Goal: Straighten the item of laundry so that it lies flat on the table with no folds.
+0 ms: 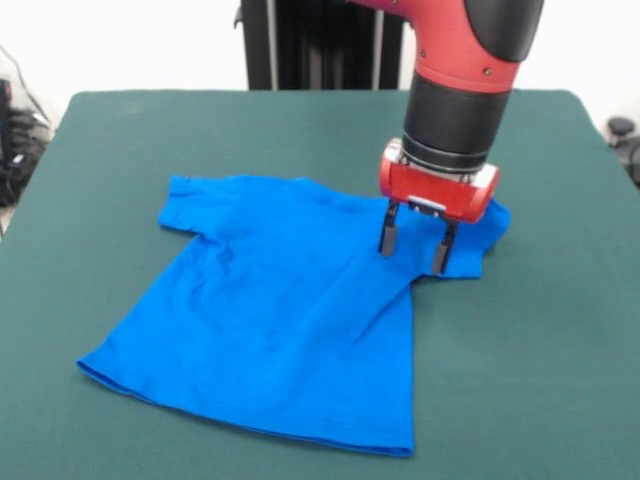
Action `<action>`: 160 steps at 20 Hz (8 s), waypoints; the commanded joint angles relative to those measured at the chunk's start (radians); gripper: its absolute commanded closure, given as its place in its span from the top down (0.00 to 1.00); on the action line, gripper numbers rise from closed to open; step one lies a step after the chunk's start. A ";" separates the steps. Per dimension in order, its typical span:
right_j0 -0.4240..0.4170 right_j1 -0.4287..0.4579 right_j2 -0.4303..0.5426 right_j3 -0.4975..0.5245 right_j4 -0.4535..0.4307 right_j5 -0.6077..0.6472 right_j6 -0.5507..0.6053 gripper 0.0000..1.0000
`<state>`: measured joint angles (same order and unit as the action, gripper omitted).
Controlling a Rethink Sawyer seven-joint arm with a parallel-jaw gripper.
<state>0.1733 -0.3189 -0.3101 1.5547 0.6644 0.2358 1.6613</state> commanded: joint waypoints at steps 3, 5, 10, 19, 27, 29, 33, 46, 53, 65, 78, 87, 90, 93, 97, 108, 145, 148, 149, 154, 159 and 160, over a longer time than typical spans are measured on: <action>0.066 0.006 0.004 -0.015 0.123 0.059 0.436 1.00; 0.078 0.007 -0.007 -0.012 0.130 0.080 0.467 1.00; 0.086 0.017 -0.017 -0.023 0.142 0.092 0.522 1.00; 0.101 0.034 -0.031 -0.040 0.127 0.096 0.584 1.00; 0.098 0.037 -0.032 -0.051 0.104 0.109 0.604 1.00; 0.104 0.040 -0.032 -0.048 0.111 0.108 0.621 1.00; 0.114 0.048 -0.034 -0.047 0.128 0.122 0.663 1.00; 0.123 0.030 -0.010 -0.007 0.132 0.095 0.650 1.00; 0.124 0.020 0.000 0.003 0.132 0.094 0.644 1.00; 0.121 0.008 0.028 0.050 0.115 0.104 0.618 1.00; 0.106 0.004 0.084 0.108 0.114 0.076 0.598 1.00; 0.086 0.004 0.126 0.131 0.124 0.051 0.592 1.00; 0.084 0.003 0.130 0.135 0.121 0.046 0.590 1.00; 0.083 0.006 0.134 0.135 0.122 0.043 0.591 1.00; 0.076 0.016 0.152 0.135 0.125 0.018 0.589 1.00; 0.053 0.042 0.182 0.126 0.119 -0.038 0.582 1.00; 0.028 0.167 0.181 0.033 0.082 -0.118 0.537 1.00; 0.050 0.175 0.153 0.023 0.086 -0.127 0.543 1.00; 0.050 0.175 0.153 0.024 0.085 -0.129 0.543 0.00; 0.047 0.175 0.153 0.022 0.077 -0.143 0.534 0.00; 0.048 0.177 0.148 0.019 0.076 -0.149 0.533 0.00; 0.048 0.177 0.149 0.020 0.076 -0.150 0.533 0.00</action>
<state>0.2083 -0.2690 -0.2677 1.6135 0.7502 0.1795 1.9982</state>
